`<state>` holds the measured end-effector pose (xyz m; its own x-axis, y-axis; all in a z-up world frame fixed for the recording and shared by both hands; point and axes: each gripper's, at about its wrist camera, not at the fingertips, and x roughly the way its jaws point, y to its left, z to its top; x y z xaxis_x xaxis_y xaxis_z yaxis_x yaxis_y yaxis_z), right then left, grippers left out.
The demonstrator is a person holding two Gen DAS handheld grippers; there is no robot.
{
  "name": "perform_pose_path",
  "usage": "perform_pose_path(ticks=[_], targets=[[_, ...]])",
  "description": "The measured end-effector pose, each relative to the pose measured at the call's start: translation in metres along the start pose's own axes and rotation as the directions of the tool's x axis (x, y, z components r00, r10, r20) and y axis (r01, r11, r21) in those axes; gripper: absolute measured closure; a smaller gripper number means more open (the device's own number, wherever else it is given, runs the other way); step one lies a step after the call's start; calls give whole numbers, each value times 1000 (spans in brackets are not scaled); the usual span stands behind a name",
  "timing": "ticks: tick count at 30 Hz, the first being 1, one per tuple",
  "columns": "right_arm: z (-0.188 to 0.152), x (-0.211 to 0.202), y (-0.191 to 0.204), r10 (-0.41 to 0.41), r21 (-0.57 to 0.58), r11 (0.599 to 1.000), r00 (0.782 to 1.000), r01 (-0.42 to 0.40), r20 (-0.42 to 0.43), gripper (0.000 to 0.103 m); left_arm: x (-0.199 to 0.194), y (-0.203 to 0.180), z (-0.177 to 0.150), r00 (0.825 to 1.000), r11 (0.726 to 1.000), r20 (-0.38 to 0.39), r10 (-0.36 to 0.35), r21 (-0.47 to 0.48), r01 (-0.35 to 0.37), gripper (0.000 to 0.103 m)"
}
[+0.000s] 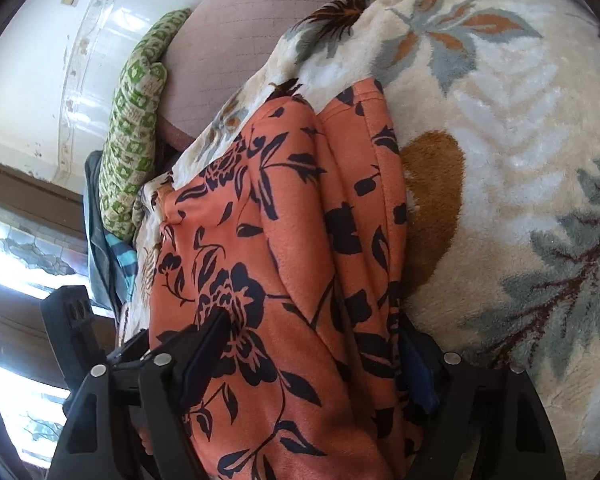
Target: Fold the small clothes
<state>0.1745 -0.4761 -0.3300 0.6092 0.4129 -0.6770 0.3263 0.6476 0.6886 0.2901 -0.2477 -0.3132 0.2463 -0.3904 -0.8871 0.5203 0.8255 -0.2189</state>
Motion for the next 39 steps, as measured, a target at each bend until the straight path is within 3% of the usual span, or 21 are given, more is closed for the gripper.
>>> perform_pose_path(ticks=[4,6,11,17,21,32,35,39], targets=[[-1,2,6,-29,-29,999,1000,29,10,37,1,-3,1,1000,1000,-11,-19,11,19,1],[-1,1,10,-35,-45,998,999,35,15,42,-1,-3,1,1000,1000,-1,-24,14,24,6],[-3,-2,16,-42,-71,996,999,44,28,51,-13,-1,2,999,1000,24,-21,2,21,37],[-7,-13,32,-8,-96,995,997,15,74,54,-31,-6,2,1000,1000,27,3,18,-3,57],[-10,-19,50,31,-125,992,995,-19,94,56,-48,-4,-2,999,999,30,44,10,-44,59],[-39,-7,115,180,-289,942,984,-171,3,58,-119,41,-30,986,988,77,151,-42,-148,60],[-53,2,123,167,-308,936,985,-172,-41,58,-114,50,-42,985,986,54,166,-42,-164,60],[-69,25,121,75,-317,941,988,-115,-137,58,-86,62,-59,979,979,-9,205,-23,-205,55]])
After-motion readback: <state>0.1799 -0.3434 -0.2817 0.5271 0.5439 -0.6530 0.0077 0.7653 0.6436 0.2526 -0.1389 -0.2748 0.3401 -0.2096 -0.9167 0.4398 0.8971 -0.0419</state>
